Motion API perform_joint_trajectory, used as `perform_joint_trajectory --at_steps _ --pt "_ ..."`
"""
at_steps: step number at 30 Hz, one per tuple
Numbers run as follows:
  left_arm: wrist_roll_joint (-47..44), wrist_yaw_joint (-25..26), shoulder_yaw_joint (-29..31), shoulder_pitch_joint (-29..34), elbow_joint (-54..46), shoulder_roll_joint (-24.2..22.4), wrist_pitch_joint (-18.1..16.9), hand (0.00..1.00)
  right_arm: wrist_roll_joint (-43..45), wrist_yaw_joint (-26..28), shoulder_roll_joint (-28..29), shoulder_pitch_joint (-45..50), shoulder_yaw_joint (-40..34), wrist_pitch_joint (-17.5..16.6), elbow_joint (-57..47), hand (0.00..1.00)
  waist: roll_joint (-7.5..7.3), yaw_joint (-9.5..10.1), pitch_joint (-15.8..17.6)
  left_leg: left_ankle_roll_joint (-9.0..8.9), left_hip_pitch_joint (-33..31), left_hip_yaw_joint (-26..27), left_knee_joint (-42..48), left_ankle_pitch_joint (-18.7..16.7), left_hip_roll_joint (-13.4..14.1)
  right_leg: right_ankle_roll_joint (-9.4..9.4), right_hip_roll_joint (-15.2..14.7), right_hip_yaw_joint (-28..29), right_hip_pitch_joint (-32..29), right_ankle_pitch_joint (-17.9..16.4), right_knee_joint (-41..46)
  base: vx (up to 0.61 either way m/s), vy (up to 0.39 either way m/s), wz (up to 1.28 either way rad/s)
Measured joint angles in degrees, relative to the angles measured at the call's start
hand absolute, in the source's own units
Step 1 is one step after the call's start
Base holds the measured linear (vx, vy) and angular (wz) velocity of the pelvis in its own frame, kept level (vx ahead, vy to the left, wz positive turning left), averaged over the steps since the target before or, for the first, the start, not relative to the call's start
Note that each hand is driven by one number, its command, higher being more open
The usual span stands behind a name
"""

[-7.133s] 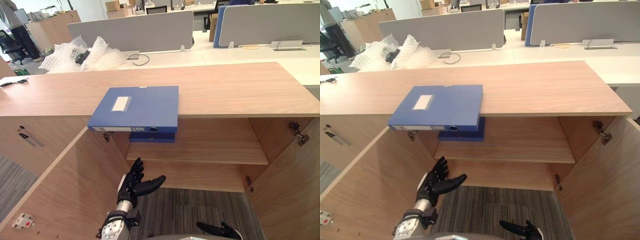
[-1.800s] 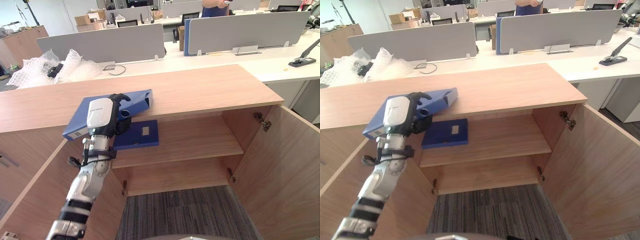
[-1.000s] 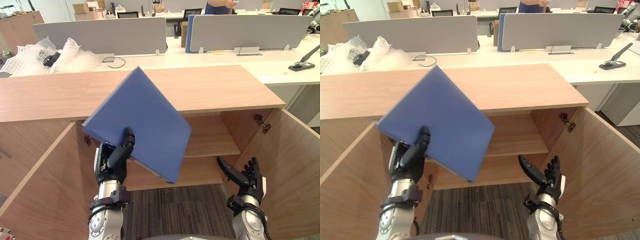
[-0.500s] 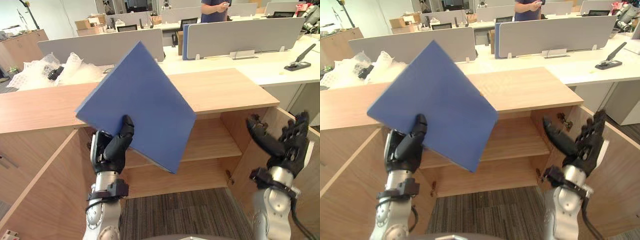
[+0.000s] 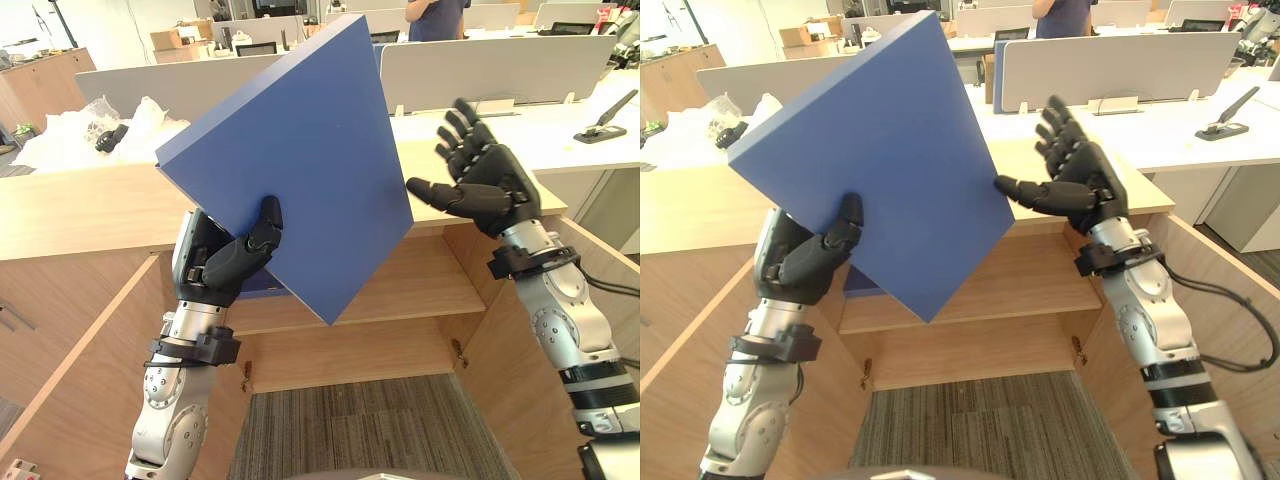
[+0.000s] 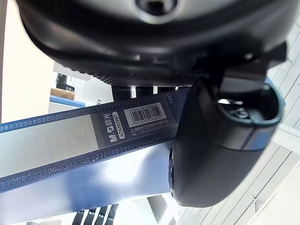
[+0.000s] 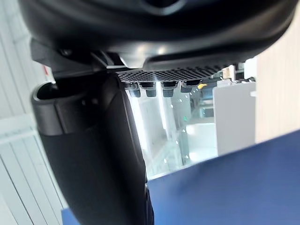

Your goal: Walk over to the cabinet, pick up the folder, carry it to the office cabinet, place the folder inside the office cabinet, then close the office cabinet door

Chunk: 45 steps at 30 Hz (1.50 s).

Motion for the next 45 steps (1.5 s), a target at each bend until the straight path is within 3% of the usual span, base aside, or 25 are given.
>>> perform_joint_trajectory --at_steps 10,17,18,22,23,29,34,36,39,42,45 --pt "-1.7 -2.8 -5.3 -3.2 1.4 5.8 -4.1 0.00 7.5 9.3 -11.9 -10.0 14.0 1.3 1.2 1.00 -0.06 0.20 0.1 0.03 0.7 0.0 -0.1 0.0 0.0 0.05 -0.1 0.7 0.1 0.2 0.4 -0.03 -0.012 -0.03" --pt "-2.5 -2.7 -8.6 -5.3 1.5 8.6 -7.0 0.00 7.5 10.0 -16.8 -13.8 19.5 1.3 1.5 1.00 -0.07 0.37 0.1 0.24 1.0 0.4 -0.2 0.2 -0.1 0.04 -0.3 0.9 0.1 0.2 0.5 -0.06 -0.005 -0.03" --pt "-2.7 -2.7 -8.7 -5.4 1.5 8.9 -7.1 0.00 7.5 10.0 -16.8 -14.3 19.8 1.3 1.7 0.00 -0.06 0.38 0.1 0.24 1.0 0.4 -0.2 0.3 -0.1 0.04 -0.3 0.9 0.1 0.2 0.6 -0.03 -0.002 -0.05" --pt "-5.6 -2.7 -9.5 -6.1 1.5 10.6 -7.3 0.00 8.2 10.2 -18.0 -16.7 21.8 1.3 1.9 0.00 -0.01 0.53 0.0 0.26 1.2 0.7 -0.2 0.5 -0.1 -0.01 -0.4 1.0 0.1 0.2 0.6 -0.07 -0.003 -0.03" --pt "-6.3 -2.7 -9.7 -6.6 1.5 11.3 -7.4 1.00 8.2 10.6 -18.0 -16.8 21.8 1.2 1.9 0.00 -0.02 0.57 0.0 0.26 1.2 0.7 -0.2 0.5 -0.1 -0.03 -0.4 1.0 0.1 0.2 0.6 -0.06 -0.002 0.00" --pt "-11.5 -3.4 -10.2 -7.0 2.6 13.2 -9.5 1.00 7.4 14.5 -18.1 -16.7 21.4 0.6 1.5 0.00 0.09 0.46 -0.1 0.22 1.2 0.9 -0.2 0.7 -0.1 -0.05 -0.4 1.0 0.1 0.2 0.7 -0.05 -0.002 -0.01" --pt "-14.8 -9.1 -16.3 -3.4 6.5 14.9 -9.3 1.00 -0.9 13.1 -16.6 -8.5 12.2 0.0 -4.6 0.00 -0.13 0.45 -0.2 0.22 1.1 0.9 -0.2 0.7 -0.1 -0.06 -0.5 1.0 -0.1 0.2 0.8 -0.02 -0.001 0.00" --pt "-15.1 -12.6 -18.5 0.1 10.0 13.7 -7.2 1.00 -7.4 12.6 -14.7 -4.1 8.9 0.0 -8.0 0.00 -0.23 -0.02 -0.2 0.21 0.8 1.1 -0.3 0.7 -0.1 -0.06 -0.4 1.3 -0.5 0.2 0.7 0.00 0.000 -0.06" --pt "-13.7 -14.0 -20.1 3.2 16.0 10.8 -4.0 1.00 -16.0 12.4 -12.3 0.1 5.6 0.0 -13.5 0.00 -0.12 -0.51 -0.3 0.22 0.1 1.3 -0.3 0.7 0.0 -0.13 -0.3 1.5 -1.5 0.3 0.8 -0.03 0.000 -0.07" --pt "-4.3 -13.6 -22.9 4.3 27.8 8.6 1.4 1.00 -26.1 11.7 -4.6 2.6 3.6 -1.0 -22.2 0.00 -0.15 -1.77 -0.3 0.21 -0.2 1.4 -0.2 0.7 0.1 -0.19 -0.3 1.8 -2.0 0.3 0.8 -0.02 -0.004 -0.04" --pt "5.7 -14.0 -26.9 4.3 38.4 8.3 6.1 1.00 -38.7 7.2 1.0 2.9 3.3 -6.6 -27.4 0.00 -0.59 -2.67 -0.1 0.21 -0.3 1.5 -0.2 0.7 0.1 0.01 -0.3 2.2 -2.2 0.7 0.8 -0.02 0.004 -0.05"
